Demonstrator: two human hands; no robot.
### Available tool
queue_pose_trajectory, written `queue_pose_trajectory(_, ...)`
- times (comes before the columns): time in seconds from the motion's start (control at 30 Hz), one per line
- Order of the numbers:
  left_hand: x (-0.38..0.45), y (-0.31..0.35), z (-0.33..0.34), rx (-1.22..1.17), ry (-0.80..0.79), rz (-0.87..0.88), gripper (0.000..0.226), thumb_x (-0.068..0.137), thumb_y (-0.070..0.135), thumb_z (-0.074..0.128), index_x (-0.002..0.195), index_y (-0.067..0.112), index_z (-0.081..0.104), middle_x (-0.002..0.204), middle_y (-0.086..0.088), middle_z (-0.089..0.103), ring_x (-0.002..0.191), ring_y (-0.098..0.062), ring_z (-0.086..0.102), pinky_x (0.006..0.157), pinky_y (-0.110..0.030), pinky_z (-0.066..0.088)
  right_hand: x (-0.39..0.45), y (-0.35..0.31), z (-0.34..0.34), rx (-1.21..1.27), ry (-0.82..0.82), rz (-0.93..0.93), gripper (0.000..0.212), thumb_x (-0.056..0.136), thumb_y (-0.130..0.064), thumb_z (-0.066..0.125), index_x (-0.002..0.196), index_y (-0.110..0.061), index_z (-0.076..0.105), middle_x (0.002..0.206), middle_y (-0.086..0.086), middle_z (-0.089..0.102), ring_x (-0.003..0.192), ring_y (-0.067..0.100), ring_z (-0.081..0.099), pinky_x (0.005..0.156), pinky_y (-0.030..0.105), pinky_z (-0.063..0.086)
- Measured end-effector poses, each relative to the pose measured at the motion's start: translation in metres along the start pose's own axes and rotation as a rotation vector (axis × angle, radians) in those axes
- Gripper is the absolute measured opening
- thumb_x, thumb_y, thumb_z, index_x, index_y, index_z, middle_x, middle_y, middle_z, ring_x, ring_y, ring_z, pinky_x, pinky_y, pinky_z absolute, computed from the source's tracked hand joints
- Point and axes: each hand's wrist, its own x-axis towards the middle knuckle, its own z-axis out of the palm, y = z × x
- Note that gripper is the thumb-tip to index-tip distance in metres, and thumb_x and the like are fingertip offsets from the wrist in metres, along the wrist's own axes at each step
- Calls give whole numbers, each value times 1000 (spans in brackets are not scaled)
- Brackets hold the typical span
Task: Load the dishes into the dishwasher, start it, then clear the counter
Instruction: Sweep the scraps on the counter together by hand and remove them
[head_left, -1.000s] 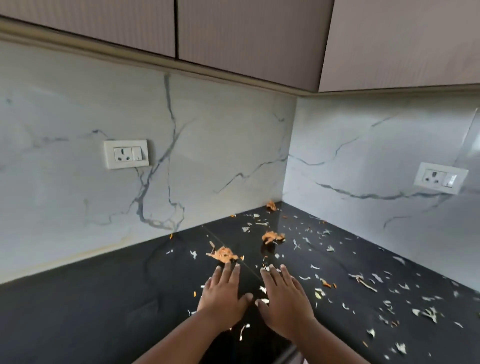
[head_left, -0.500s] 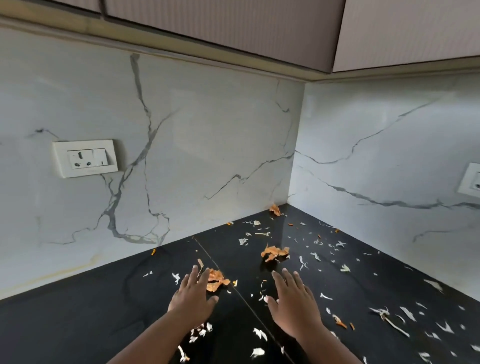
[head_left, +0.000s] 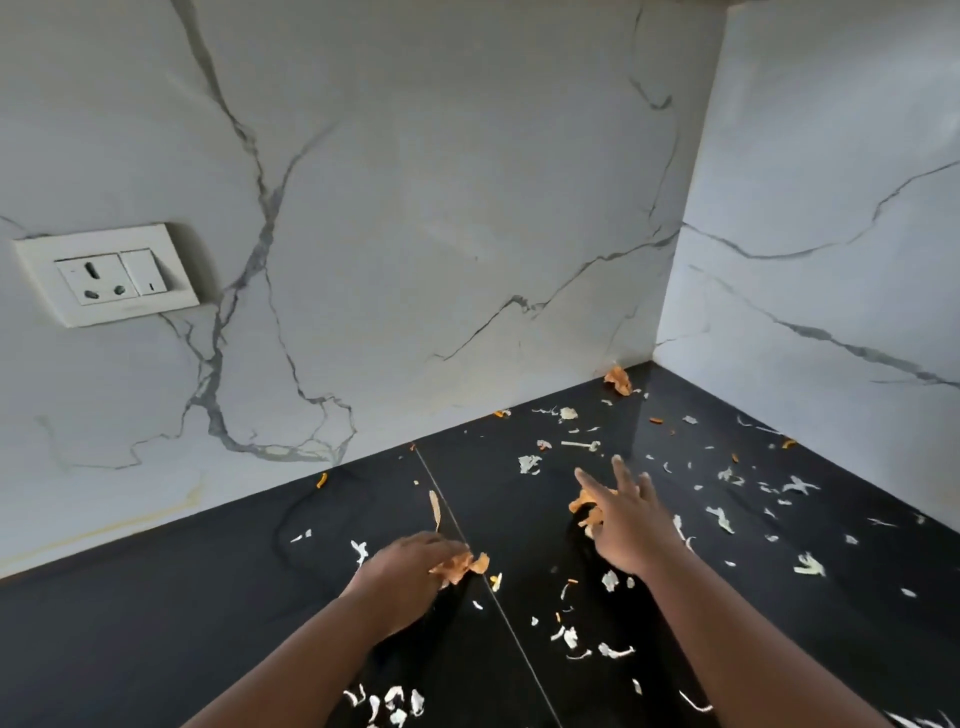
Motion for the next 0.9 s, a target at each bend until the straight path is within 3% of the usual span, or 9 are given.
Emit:
queue_pose_trajectory(0.13, -3, 0, 6, -60, 127, 23, 37, 93, 27, 52, 124, 46, 56, 119, 21, 58, 108, -3, 55, 90, -26, 48, 28, -12, -2, -115, -231, 32, 55, 93, -4, 41, 142, -28, 41, 148, 5, 38, 130, 29, 42, 105, 43, 40)
queue_pose_trajectory(0.23, -6, 1, 7, -181, 223, -19, 34, 91, 19, 56, 118, 38, 65, 110, 19, 61, 101, -3, 58, 84, -12, 42, 35, -29, -5, -253, -362, 110, 58, 94, -9, 53, 147, -22, 35, 147, 6, 39, 129, 27, 46, 104, 38, 42)
queue_pose_trajectory(0.3, -11, 7, 1, -298, 287, -54, 32, 89, 12, 59, 111, 31, 71, 100, 17, 63, 92, -1, 57, 76, -3, 37, 26, -30, -1, -254, -259, 61, 53, 93, -6, 53, 142, -21, 42, 139, 4, 47, 120, 24, 53, 96, 33, 45)
queue_pose_trajectory(0.37, -19, 17, -6, -452, 331, -112, 27, 88, 13, 64, 103, 32, 74, 91, 14, 67, 84, -3, 61, 72, -10, 44, 7, -27, 5, -233, -38, -25, 42, 92, -3, 48, 129, -20, 55, 126, 2, 54, 107, 21, 59, 82, 29, 46)
queue_pose_trajectory(0.43, -30, 28, -15, -606, 356, -174, 25, 85, 17, 69, 91, 41, 73, 81, 11, 71, 79, -9, 66, 68, -15, 47, -15, -29, 3, -204, 32, -79, 39, 92, -2, 46, 125, -19, 57, 122, 0, 54, 101, 19, 59, 73, 26, 42)
queue_pose_trajectory(0.53, -45, 42, -24, -742, 381, -195, 29, 83, 20, 72, 77, 48, 68, 75, 10, 73, 77, -15, 69, 59, -14, 46, -38, -40, -15, -207, -32, -97, 45, 91, 0, 47, 132, -18, 53, 130, 2, 50, 106, 20, 57, 79, 27, 43)
queue_pose_trajectory(0.6, -60, 50, -30, -790, 389, -181, 25, 83, 21, 73, 79, 45, 69, 72, 10, 72, 74, -15, 68, 56, -15, 45, -63, -47, -24, -206, -55, -97, 50, 90, 2, 47, 136, -18, 49, 135, 3, 46, 112, 22, 55, 88, 31, 44)
queue_pose_trajectory(0.73, -88, 63, -33, -805, 353, -109, 15, 84, 20, 72, 93, 32, 75, 72, 10, 70, 64, -3, 61, 52, -8, 40, -127, -51, -21, -83, 171, -158, 51, 89, 2, 45, 131, -24, 57, 132, -4, 52, 108, 17, 57, 88, 30, 47)
queue_pose_trajectory(0.9, -128, 79, -30, -801, 194, 9, 17, 83, 22, 72, 95, 35, 73, 79, 12, 71, 76, -6, 64, 64, -15, 47, -215, -70, -14, 76, 321, -174, 55, 92, -1, 41, 139, -29, 50, 135, -4, 55, 117, 16, 55, 95, 32, 47)
